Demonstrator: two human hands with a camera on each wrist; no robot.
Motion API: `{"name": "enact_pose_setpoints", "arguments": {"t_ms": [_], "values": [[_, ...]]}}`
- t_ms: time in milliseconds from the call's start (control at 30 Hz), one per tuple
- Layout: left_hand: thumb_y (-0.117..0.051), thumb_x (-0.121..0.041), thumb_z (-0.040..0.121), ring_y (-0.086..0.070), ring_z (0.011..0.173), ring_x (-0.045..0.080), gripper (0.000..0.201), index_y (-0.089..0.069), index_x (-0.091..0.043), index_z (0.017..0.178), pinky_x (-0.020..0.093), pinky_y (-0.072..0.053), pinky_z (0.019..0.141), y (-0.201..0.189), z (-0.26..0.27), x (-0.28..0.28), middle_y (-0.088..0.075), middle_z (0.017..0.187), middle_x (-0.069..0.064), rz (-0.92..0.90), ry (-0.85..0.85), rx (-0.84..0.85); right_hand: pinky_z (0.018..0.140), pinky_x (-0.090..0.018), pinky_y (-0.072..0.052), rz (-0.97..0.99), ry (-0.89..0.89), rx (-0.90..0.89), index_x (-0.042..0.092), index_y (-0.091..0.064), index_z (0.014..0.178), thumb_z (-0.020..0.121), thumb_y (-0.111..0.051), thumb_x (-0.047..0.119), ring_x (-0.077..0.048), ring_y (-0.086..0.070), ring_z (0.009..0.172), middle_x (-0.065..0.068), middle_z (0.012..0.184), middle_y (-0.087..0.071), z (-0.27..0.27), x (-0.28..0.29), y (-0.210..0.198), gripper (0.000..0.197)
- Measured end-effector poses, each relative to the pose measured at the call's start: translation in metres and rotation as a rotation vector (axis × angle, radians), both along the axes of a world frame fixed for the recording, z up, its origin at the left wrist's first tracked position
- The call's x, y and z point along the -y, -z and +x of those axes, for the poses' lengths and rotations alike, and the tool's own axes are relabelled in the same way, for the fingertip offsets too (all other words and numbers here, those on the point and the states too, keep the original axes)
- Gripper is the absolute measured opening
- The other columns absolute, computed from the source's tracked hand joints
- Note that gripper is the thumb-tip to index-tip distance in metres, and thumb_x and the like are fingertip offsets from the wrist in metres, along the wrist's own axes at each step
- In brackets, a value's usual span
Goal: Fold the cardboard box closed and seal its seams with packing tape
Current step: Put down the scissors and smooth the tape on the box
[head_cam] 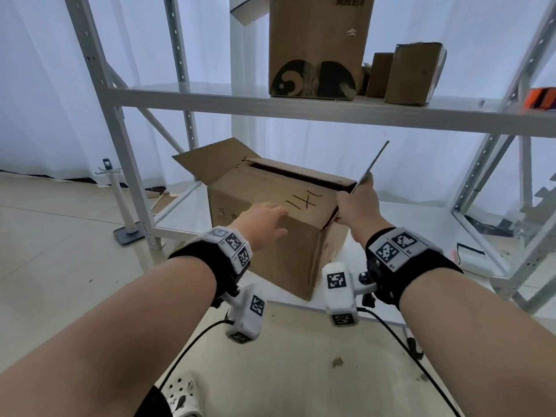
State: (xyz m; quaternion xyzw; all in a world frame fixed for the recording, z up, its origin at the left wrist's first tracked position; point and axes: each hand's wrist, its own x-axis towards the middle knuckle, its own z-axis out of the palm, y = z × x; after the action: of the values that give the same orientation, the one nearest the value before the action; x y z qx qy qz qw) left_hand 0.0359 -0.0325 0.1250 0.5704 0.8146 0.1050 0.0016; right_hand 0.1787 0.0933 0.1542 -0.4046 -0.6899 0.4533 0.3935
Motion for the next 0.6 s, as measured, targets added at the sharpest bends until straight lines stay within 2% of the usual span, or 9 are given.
{"name": "enact_pose_setpoints", "arguments": {"t_ms": [33,67,167,200,300,367,467,600], "values": [[-0.052,-0.038,0.094,-0.025,0.14,0.027,0.057,-0.033,-0.022,0.145,0.043,-0.025,0.113,0.001,-0.009,0.0,-0.028,0.153,0.007,-0.04,-0.065,-0.047,0.076,-0.042,-0.057,-0.004,0.029,0.005,0.011,-0.032,0.139,0.087,-0.042,0.003,-0.018,-0.056,0.079,0.003,0.088,-0.05,0.004,-0.009,0.0,0.053],[-0.053,-0.043,0.092,-0.02,0.142,0.03,0.063,-0.029,-0.023,0.147,0.046,-0.022,0.114,0.002,-0.017,0.002,-0.021,0.155,0.009,-0.064,-0.141,-0.057,0.079,-0.041,-0.056,0.011,0.057,0.015,0.012,-0.032,0.141,0.089,-0.043,0.004,-0.02,-0.057,0.085,0.004,0.092,-0.052,0.007,-0.017,0.0,0.054],[-0.053,-0.051,0.089,-0.013,0.143,0.034,0.077,-0.018,-0.019,0.15,0.051,-0.021,0.115,0.007,-0.042,0.001,-0.012,0.157,0.014,-0.04,-0.343,-0.005,0.091,-0.035,-0.045,0.155,0.158,0.143,0.011,-0.029,0.145,0.095,-0.044,0.007,-0.032,-0.053,0.115,-0.011,0.125,-0.056,0.014,-0.035,0.002,0.053],[-0.052,-0.053,0.089,-0.013,0.143,0.034,0.078,-0.017,-0.018,0.15,0.051,-0.021,0.114,0.008,-0.048,0.001,-0.012,0.157,0.014,-0.023,-0.397,0.019,0.089,-0.036,-0.043,0.203,0.189,0.217,0.009,-0.028,0.144,0.095,-0.04,0.005,-0.035,-0.052,0.118,-0.016,0.129,-0.054,0.015,-0.038,0.004,0.051],[-0.046,-0.058,0.089,-0.016,0.141,0.036,0.074,-0.021,-0.02,0.147,0.053,-0.026,0.11,0.011,-0.06,-0.005,-0.017,0.154,0.016,-0.007,-0.517,0.057,0.077,-0.034,-0.037,0.211,0.181,0.391,0.005,-0.034,0.135,0.094,-0.038,0.002,-0.038,-0.054,0.112,-0.021,0.123,-0.055,0.01,-0.05,0.019,0.041],[-0.041,-0.06,0.091,-0.016,0.139,0.036,0.068,-0.026,-0.022,0.145,0.055,-0.029,0.106,0.015,-0.062,-0.009,-0.019,0.152,0.018,-0.03,-0.525,0.084,0.075,-0.032,-0.036,0.178,0.141,0.483,0.003,-0.039,0.129,0.096,-0.04,0.004,-0.037,-0.054,0.111,-0.021,0.123,-0.056,0.006,-0.058,0.035,0.034],[-0.041,-0.058,0.091,-0.023,0.133,0.038,0.062,-0.037,-0.018,0.138,0.051,-0.034,0.103,0.02,-0.065,-0.02,-0.03,0.143,0.022,0.003,-0.486,0.09,0.077,-0.033,-0.036,0.174,0.153,0.512,0.002,-0.039,0.131,0.099,-0.04,0.008,-0.038,-0.053,0.113,-0.021,0.125,-0.054,0.001,-0.071,0.046,0.033],[-0.049,-0.062,0.086,-0.023,0.135,0.039,0.079,-0.028,-0.016,0.145,0.046,-0.025,0.108,0.019,-0.075,-0.043,-0.031,0.145,0.023,0.074,-0.485,0.119,0.09,-0.039,-0.04,0.151,0.195,0.46,0.0,-0.039,0.132,0.1,-0.04,0.012,-0.038,-0.05,0.118,-0.022,0.128,-0.052,-0.003,-0.092,0.044,0.034]]}}
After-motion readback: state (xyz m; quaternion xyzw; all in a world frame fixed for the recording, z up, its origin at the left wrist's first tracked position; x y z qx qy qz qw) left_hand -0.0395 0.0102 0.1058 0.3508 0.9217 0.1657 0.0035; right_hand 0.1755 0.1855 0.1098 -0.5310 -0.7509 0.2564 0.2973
